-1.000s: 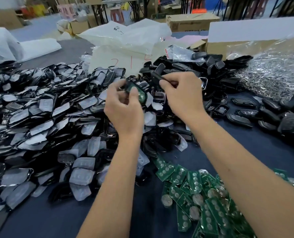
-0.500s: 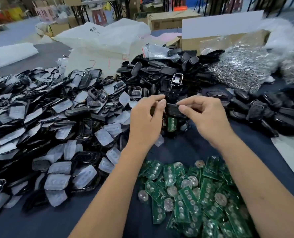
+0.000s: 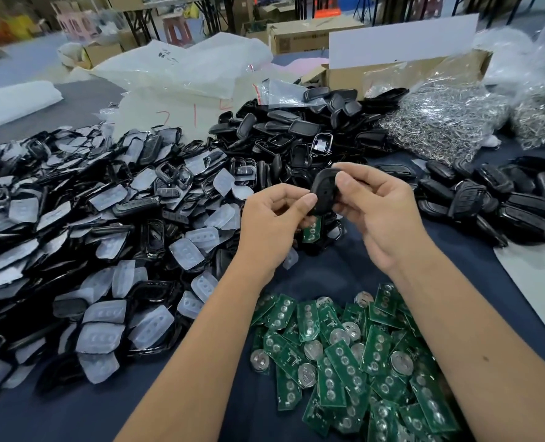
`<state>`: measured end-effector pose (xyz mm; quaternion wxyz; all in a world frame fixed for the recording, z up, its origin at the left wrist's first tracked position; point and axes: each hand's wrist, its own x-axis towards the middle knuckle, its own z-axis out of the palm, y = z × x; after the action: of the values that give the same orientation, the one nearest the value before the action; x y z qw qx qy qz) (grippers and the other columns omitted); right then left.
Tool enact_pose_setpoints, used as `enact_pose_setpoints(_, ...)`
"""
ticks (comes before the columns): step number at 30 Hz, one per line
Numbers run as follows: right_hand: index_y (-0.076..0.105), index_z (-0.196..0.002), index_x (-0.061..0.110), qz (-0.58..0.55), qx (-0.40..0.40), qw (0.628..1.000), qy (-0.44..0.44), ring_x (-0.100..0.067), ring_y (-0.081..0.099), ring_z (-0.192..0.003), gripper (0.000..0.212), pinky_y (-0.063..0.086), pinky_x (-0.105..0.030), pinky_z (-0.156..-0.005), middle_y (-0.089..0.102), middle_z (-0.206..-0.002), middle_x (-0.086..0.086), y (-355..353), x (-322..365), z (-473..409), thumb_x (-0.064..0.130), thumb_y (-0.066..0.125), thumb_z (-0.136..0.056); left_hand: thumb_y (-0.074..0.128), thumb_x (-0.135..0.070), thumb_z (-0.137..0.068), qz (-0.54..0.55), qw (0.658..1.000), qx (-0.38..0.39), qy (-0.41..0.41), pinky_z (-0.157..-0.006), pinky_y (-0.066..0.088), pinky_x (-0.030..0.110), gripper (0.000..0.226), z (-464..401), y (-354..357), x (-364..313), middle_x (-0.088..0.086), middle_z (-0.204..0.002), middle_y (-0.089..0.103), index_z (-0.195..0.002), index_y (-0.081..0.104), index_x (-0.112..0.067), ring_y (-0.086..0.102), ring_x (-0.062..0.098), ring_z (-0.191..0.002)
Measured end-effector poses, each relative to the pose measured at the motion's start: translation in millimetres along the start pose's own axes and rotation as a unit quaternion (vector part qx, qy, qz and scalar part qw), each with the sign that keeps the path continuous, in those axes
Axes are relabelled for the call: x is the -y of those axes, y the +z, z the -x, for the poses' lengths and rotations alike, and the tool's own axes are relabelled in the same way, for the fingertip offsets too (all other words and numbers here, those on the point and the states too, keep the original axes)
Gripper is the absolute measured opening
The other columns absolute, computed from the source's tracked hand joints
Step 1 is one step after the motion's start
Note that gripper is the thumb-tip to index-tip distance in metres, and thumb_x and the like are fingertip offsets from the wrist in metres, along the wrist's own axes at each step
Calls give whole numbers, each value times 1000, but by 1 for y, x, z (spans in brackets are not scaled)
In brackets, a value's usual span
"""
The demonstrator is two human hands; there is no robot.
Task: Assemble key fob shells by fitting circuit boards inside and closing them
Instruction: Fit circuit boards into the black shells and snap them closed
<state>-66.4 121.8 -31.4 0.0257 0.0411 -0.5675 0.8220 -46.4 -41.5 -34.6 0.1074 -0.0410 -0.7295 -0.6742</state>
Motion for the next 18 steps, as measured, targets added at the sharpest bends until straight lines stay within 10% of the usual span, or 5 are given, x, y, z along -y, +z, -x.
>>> enact_pose_setpoints(18, 72, -99, 8, -112, -2, 993, 38, -17, 69, -69, 25, 56, -21, -61, 74, -81, -10, 5, 5, 6, 8, 77, -74, 63, -8, -101, 37, 998, 35, -32, -69, 53, 20, 13, 3, 3, -4, -4, -80, 71, -93, 71, -13, 63, 7, -73)
